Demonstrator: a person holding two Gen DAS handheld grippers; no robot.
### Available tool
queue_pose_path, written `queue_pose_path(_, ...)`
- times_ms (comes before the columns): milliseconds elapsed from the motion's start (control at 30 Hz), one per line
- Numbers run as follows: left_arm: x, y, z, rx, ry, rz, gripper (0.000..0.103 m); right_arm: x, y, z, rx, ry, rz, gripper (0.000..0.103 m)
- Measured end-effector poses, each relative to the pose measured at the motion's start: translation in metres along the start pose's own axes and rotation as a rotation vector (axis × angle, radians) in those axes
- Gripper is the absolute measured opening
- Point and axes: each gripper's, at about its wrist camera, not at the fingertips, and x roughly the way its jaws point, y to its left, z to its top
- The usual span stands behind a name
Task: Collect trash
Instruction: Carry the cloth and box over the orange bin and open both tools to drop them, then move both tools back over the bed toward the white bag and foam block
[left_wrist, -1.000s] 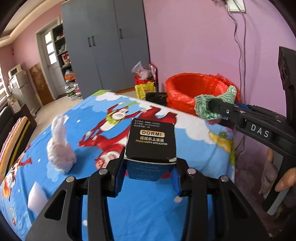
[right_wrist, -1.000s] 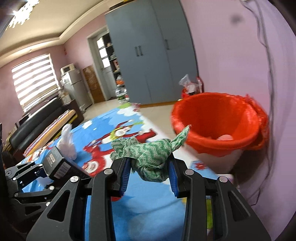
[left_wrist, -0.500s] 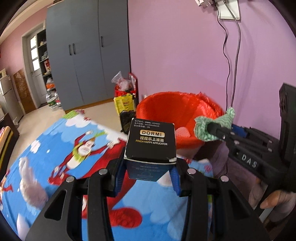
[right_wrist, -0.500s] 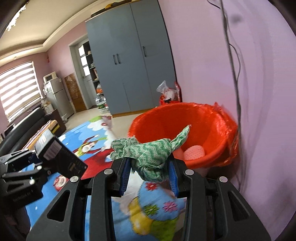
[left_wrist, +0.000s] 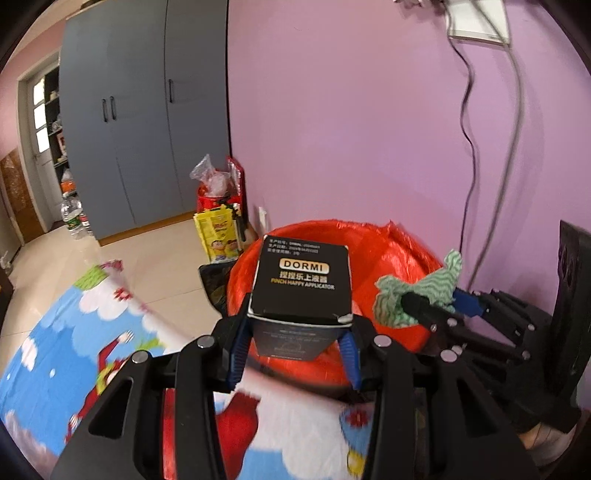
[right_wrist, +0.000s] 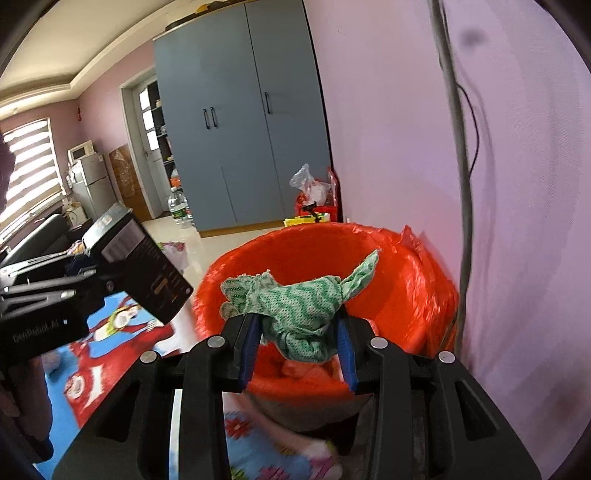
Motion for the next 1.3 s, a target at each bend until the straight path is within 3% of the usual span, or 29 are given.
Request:
queue_pose_path(333,0.064,0.004,0.034,0.031,0.026,-0.033,0.041,0.045,-0.007,0.009,-0.035,0.019,-0.052,0.038)
queue_pose_path(367,0.070,0.004,0.035,0.029,0.034,-0.033,0.042,0.050,-0.009,0.010,-0.039,0.027,-0.064,0.045)
queue_pose_path(467,0.077,0.006,0.035,0.015,0.027,-0.017,0.065,0.051,-0.011,0.007,-0.047,0.031,-0.096,0.068)
queue_pose_path(567,0.070,0.012,0.032,-0.007,0.001,0.006,0.078,0.047,-0.012,0.002,-0.050,0.038,-0.098,0.068)
queue_pose_path(667,0.057,0.019,0.031,-0.026,-0.004,0.031,0.081,0.033,-0.007,-0.005,-0.067,0.031,-0.092,0.068)
queue_pose_path(800,0.023,0.030,0.024,-0.048,-0.033,0.082,0.095,0.006,0.000,-0.013,-0.041,0.022,-0.067,0.068)
queue_pose_path(867,0.003,0.032,0.016,-0.049,-0.040,0.128,0.098,-0.008,0.006,-0.017,-0.034,0.021,-0.053,0.069)
queue_pose_path(1000,-0.035,0.039,-0.007,-0.050,-0.026,0.204,0.098,-0.032,0.020,-0.024,-0.018,0.025,-0.014,0.069)
queue_pose_path(1300,-0.117,0.056,-0.071,-0.095,0.016,0.288,0.098,-0.078,0.067,-0.046,-0.021,0.070,0.045,0.073)
